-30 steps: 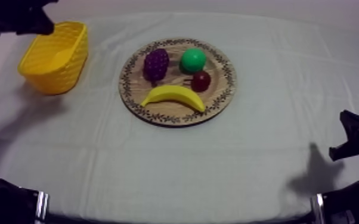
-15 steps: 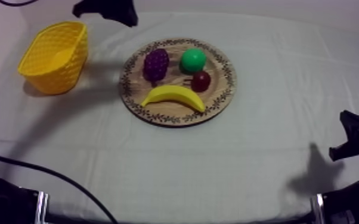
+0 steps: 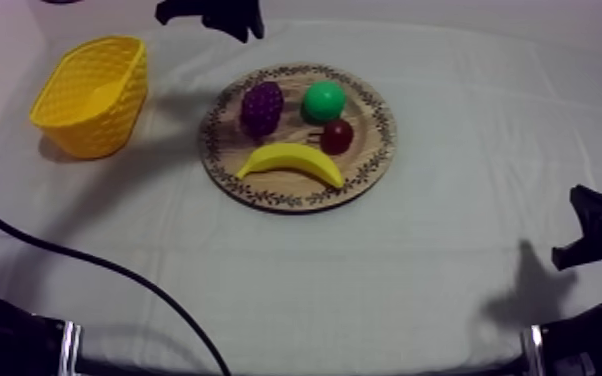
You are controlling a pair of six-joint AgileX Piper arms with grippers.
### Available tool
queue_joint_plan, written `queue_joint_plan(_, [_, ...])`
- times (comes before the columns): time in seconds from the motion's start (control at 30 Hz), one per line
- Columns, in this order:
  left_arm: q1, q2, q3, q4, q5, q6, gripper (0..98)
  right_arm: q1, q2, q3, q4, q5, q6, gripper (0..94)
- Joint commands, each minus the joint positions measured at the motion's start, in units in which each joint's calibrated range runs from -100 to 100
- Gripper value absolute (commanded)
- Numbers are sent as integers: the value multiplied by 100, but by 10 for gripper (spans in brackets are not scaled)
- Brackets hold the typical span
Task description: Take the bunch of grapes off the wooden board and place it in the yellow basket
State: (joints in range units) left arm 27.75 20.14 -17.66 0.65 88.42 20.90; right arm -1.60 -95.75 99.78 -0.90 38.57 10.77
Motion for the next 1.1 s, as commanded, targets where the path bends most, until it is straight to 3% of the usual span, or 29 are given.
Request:
queue_joint_plan(0.0, [7, 9, -22, -48, 63, 43, 329, 0, 0, 0, -1, -2, -1, 3])
queue_joint_plan(0.2, [33, 55, -113, -199, 185, 66, 584, 0, 0, 0, -1, -2, -1, 3])
queue_joint_plan(0.37, [41, 146, -246, -224, 247, 4, 708, 0, 0, 0, -1, -2, -1, 3])
queue_joint_plan(0.73, [51, 878, -429, -237, 267, 58, 816, 0, 0, 0, -1, -2, 4, 3])
queue_joint_plan(1.07, [-17, 2014, -864, -302, 267, 17, 820, 0, 0, 0, -1, -2, 4, 3])
